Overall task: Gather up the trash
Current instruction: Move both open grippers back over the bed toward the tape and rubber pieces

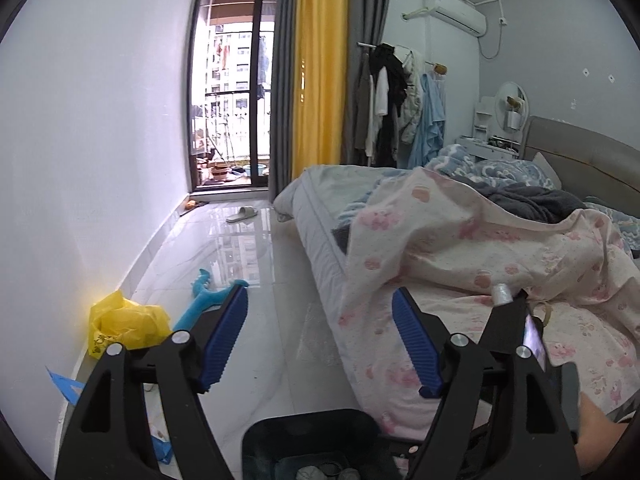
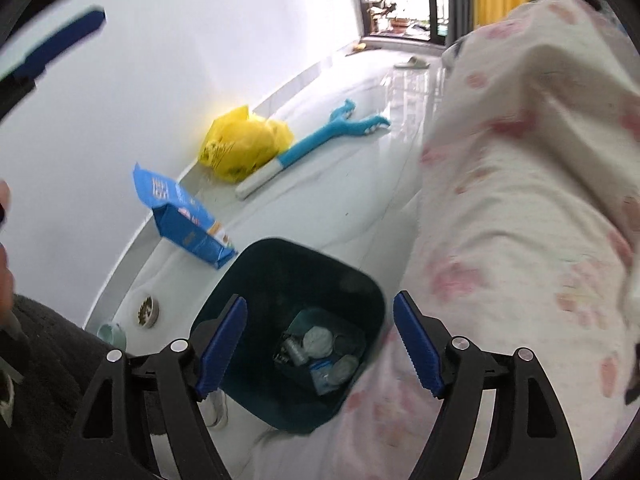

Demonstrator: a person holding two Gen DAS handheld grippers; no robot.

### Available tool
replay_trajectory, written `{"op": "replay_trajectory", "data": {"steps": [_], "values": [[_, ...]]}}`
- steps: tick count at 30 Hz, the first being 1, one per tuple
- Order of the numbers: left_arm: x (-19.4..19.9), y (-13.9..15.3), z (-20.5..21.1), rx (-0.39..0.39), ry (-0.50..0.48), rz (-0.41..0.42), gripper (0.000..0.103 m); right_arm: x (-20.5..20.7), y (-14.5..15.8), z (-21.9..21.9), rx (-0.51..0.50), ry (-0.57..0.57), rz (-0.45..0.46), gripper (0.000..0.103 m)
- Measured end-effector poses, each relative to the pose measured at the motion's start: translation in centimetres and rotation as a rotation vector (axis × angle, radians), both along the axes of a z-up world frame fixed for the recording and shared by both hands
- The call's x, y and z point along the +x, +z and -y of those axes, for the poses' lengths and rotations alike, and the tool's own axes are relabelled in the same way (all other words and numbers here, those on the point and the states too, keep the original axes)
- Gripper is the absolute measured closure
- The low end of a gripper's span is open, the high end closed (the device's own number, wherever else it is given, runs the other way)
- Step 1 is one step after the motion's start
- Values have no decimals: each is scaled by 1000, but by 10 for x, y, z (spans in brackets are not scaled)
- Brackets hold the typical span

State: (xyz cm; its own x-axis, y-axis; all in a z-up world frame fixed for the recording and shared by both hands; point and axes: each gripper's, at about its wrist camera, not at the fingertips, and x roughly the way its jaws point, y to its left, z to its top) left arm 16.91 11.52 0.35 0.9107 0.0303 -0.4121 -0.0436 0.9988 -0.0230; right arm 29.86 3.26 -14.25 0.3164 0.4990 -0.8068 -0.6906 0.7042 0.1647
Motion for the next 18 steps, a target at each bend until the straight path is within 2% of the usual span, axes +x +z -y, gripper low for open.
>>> {"op": "replay_trajectory", "data": {"steps": [12,18], "values": [[18,-6,42,-17,-59,-24,24,19,30,74,47,-140,97,26],[28,-10,62,-27,-105,-44,24,27,38,109,59,-201,118,26]]}}
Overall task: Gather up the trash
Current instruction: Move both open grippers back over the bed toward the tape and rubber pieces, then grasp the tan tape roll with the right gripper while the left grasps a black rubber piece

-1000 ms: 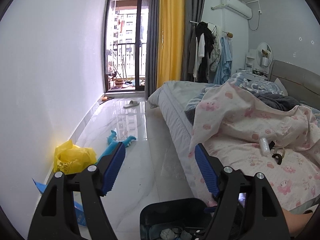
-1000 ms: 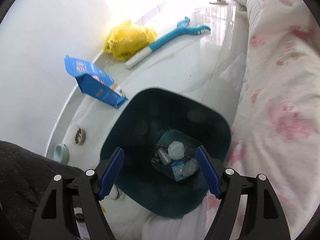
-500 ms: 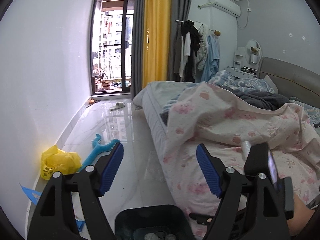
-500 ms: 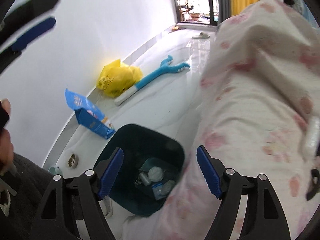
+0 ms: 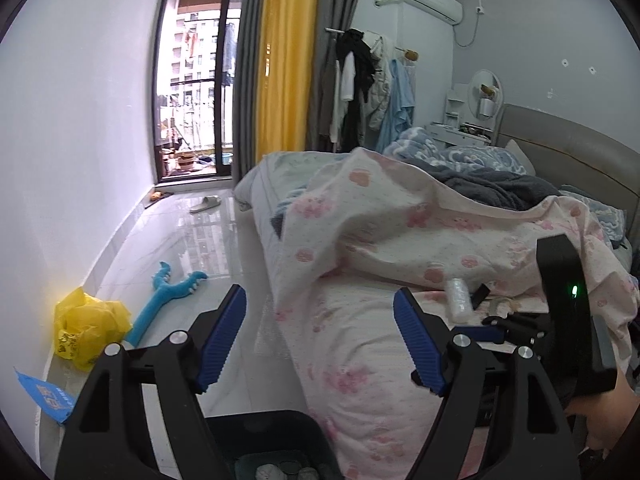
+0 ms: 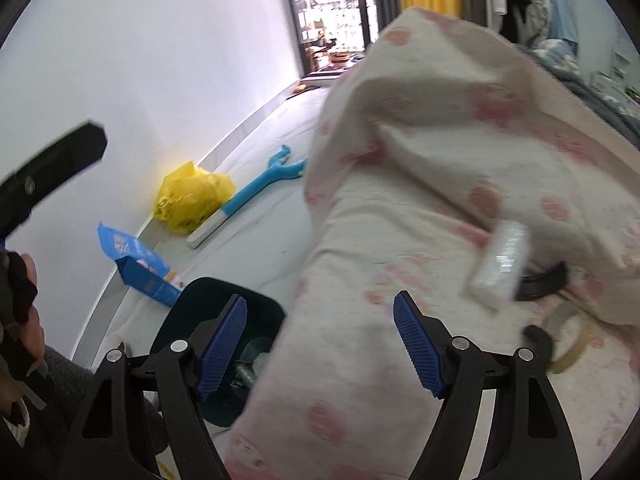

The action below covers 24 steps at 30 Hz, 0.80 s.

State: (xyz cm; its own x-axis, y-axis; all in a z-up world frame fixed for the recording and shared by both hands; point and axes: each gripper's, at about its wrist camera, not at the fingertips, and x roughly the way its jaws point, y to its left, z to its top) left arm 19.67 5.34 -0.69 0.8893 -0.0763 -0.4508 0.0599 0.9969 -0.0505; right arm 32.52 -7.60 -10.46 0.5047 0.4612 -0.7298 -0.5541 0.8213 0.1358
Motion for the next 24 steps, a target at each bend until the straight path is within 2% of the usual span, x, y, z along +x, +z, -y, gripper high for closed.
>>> {"op": "replay_trajectory", "data": {"steps": [10,24], "values": [[17,-13,38,-3,-57,-36,20,19,15,68,34,-151,43,26],[38,-43,95,13,-171,-120,20,37,8,138,60,-291,43,26]]}}
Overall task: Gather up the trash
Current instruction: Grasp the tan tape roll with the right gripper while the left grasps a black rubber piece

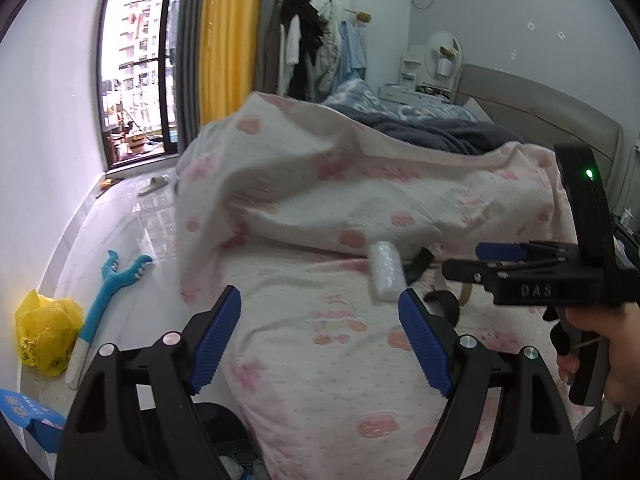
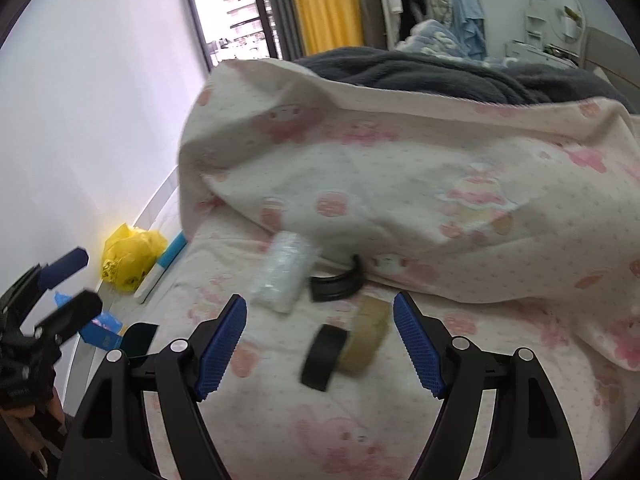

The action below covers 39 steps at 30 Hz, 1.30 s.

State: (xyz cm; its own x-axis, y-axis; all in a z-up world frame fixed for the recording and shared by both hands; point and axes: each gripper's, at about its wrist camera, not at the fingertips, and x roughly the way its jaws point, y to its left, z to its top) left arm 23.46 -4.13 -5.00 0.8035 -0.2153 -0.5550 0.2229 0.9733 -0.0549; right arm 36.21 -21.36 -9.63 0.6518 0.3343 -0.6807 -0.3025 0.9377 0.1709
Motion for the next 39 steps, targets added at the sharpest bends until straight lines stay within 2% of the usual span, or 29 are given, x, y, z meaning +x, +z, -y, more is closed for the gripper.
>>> {"op": "replay_trajectory", "data": {"steps": [2,10,16,20,23,33,35,39], "values": [[1,-4,8,4,-21,-9,20,6,-6,10,29,-13,-21,26],[8,-20,38,14,-110,-58,19,21,-26,23,80,-19,-82,44],[13,-31,62,7,-175,-98,19,22,-33,28,114,-14,-109,62],[15,-36,76,5,-208,-119,20,25,-35,33,139,-14,-117,77],[15,-41,88,13,-228,-131,20,24,-40,36,169,-6,-133,84],[21,-47,108,-8,-246,-157,27,15,-28,60,217,-13,-102,84],[24,-47,113,-9,-245,-162,33,13,-25,67,224,-19,-94,84],[29,-49,120,-5,-237,-172,38,10,-22,79,235,-27,-85,85]]}}
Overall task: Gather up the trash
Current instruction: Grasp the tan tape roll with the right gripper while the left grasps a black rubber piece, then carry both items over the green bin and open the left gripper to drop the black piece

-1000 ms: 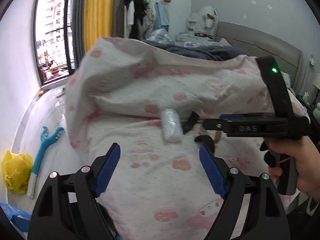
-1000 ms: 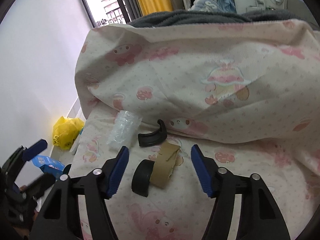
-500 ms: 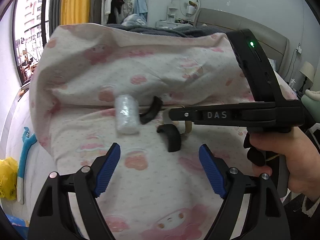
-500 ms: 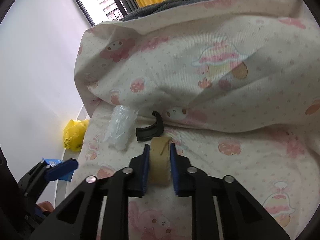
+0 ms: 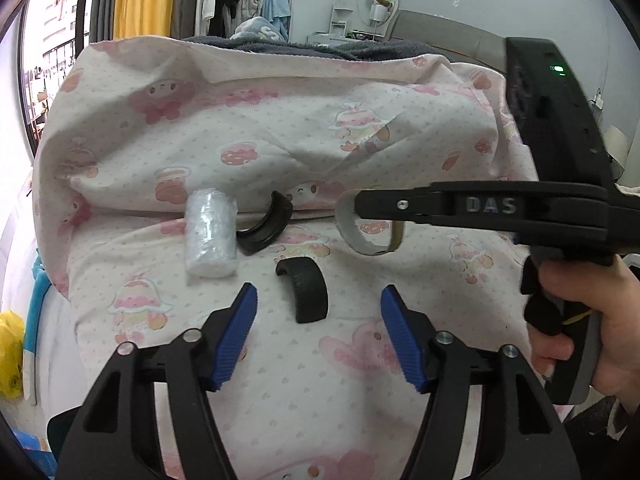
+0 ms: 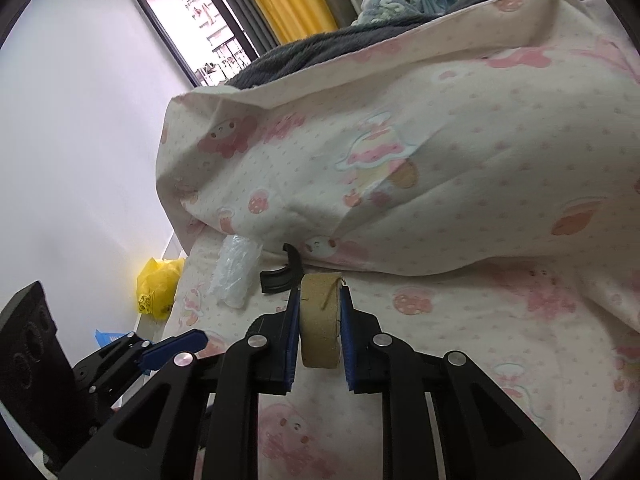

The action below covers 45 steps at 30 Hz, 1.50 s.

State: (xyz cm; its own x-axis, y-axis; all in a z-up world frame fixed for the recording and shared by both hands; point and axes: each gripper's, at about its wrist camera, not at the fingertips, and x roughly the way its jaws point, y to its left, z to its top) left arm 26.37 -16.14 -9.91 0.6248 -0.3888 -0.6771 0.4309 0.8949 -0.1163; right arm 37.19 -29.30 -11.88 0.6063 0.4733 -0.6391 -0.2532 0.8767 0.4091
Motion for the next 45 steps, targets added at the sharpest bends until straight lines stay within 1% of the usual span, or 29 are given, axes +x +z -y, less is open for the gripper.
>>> {"op": "replay_trajectory", "data": {"steps": [8,14,18,19,22,26,32,36,40,45], "values": [[20,-7,8,23,53,-48,51,-6,2,16,-9,-5,12,85],[33,-17,15,43,76,-84,59,-10,3,18,-27,9,17,85],[38,-21,18,49,94,-89,63,-13,4,22,-31,11,16,85],[39,-21,19,53,103,-87,65,-14,4,22,-33,12,16,85],[41,-24,21,55,99,-100,74,-16,6,22,-37,14,17,85],[40,-23,22,40,79,-103,80,-19,8,19,-40,20,18,85],[27,-14,5,10,59,-100,81,-22,14,7,-44,42,28,85],[16,-9,-7,-35,54,-107,81,-24,17,-5,-52,64,37,85],[3,-5,-17,-28,48,-95,81,-25,19,-18,-55,87,38,85],[-4,0,-38,-17,54,-82,81,-26,25,-40,-50,118,49,85]]}}
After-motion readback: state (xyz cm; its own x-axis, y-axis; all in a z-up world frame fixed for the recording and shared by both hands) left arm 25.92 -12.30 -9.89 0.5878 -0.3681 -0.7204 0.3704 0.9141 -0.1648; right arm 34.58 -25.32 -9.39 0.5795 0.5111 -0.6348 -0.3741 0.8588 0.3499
